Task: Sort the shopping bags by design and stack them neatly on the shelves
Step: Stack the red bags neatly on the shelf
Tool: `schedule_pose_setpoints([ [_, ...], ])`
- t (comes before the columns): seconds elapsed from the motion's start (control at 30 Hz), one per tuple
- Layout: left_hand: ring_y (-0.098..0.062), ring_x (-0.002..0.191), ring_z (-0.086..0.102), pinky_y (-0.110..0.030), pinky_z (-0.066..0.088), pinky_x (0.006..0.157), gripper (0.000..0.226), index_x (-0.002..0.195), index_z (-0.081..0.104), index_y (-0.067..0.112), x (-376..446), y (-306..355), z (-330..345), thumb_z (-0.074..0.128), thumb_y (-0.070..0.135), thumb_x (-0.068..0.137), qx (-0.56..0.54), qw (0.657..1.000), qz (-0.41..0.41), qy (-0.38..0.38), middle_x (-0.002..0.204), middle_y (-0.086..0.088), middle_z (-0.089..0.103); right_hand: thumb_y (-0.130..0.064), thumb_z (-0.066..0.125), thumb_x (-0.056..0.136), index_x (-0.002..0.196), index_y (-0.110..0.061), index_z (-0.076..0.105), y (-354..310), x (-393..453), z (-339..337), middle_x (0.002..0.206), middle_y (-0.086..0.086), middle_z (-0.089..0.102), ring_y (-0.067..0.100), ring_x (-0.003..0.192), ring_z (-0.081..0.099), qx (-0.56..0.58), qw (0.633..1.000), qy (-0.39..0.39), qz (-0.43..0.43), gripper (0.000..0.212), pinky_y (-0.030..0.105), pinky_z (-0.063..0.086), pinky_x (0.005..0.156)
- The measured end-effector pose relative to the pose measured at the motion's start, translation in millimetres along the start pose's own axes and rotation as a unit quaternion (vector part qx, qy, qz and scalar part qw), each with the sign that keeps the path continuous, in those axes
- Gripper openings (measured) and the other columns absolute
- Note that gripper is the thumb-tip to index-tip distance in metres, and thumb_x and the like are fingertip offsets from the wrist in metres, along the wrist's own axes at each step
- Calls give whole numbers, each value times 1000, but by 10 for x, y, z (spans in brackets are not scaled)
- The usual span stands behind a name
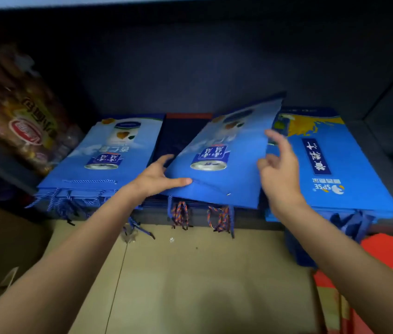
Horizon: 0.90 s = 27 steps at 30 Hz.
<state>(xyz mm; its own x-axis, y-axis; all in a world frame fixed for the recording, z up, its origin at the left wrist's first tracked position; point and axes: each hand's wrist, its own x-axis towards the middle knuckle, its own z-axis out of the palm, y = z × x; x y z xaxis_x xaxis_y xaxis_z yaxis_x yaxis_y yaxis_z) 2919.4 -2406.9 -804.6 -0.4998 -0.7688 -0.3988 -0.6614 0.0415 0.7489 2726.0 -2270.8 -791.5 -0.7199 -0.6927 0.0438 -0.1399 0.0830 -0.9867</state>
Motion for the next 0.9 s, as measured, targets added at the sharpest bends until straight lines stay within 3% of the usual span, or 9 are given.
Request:
schedule_pose_setpoints([
  [0.1, -14, 121, 47, -18, 40, 96, 81, 135, 45, 25, -93, 82, -126, 80, 46, 65, -46, 993, 48, 100, 125, 2, 46, 8, 38, 84, 120, -27, 45, -350, 136, 34, 75, -19, 67, 9, 63, 50, 93, 994, 2, -57, 50, 25, 39, 57],
  [0.17, -17, 125, 44, -30, 36, 106, 95, 134, 47, 24, -185, 82, -293, 78, 59, 52, -21, 984, 62, 163, 130, -4, 48, 14, 35, 90, 124, -19, 41, -428, 161, 163, 66, -37, 60, -5, 57, 54, 89, 994, -28, -57, 47, 16, 43, 60],
  [0.23, -24, 128, 40, -35, 32, 109, 85, 136, 46, 22, -305, 5, -514, 79, 52, 64, 34, 971, 54, 230, 130, -12, 46, 13, 37, 91, 134, -14, 39, -419, 132, 414, 68, -36, 60, -6, 63, 56, 79, 994, -68, -39, 51, 15, 45, 66],
  [0.4, -41, 130, 31, -46, 27, 111, 80, 143, 34, 16, -596, -509, -1082, 71, 41, 77, 136, 927, -75, 342, 140, -23, 32, 14, 44, 86, 139, -14, 37, -291, 29, 1224, 121, -9, 51, 17, 107, 54, 13, 966, -259, -7, 60, 23, 45, 83],
  [0.47, -42, 134, 25, -51, 24, 110, 83, 147, 27, 17, -630, -664, -1096, 64, 50, 80, 215, 913, -120, 325, 147, -22, 25, 6, 52, 86, 134, -13, 44, -158, 20, 1383, 134, 6, 48, 22, 117, 51, -62, 938, -340, 24, 52, 29, 44, 93],
  [0.6, -29, 143, 5, -50, 9, 114, 89, 147, 22, 36, -495, -673, -622, 35, 80, 70, 326, 932, -39, 152, 157, -3, 12, -1, 56, 87, 128, -13, 50, 63, 20, 1276, 129, 9, 53, 23, 106, 55, -135, 909, -387, 68, 43, 37, 47, 89],
  [0.7, -28, 143, 2, -54, 6, 114, 66, 146, 20, 37, -295, -551, -350, 42, 62, 88, 371, 920, -41, 115, 157, 0, 10, 3, 54, 88, 129, -8, 47, 103, 104, 1090, 128, 14, 51, 18, 99, 50, -114, 919, -363, 102, 43, 27, 48, 69],
  [0.8, -32, 139, 17, -55, 13, 112, 53, 142, 34, 27, -204, -272, -210, 46, 45, 94, 335, 927, -62, 160, 152, -5, 24, 4, 53, 88, 130, -7, 46, 92, 266, 805, 128, 16, 50, 19, 97, 50, -131, 926, -341, 93, 43, 24, 46, 66],
  [0.9, -28, 127, 40, -44, 28, 107, 46, 134, 47, 21, -180, 187, 98, 52, 38, 92, 274, 943, 80, 174, 140, -4, 41, 2, 56, 87, 128, -10, 47, 21, 418, 258, 123, 12, 53, 20, 88, 52, -196, 923, -326, 55, 44, 26, 47, 67],
])
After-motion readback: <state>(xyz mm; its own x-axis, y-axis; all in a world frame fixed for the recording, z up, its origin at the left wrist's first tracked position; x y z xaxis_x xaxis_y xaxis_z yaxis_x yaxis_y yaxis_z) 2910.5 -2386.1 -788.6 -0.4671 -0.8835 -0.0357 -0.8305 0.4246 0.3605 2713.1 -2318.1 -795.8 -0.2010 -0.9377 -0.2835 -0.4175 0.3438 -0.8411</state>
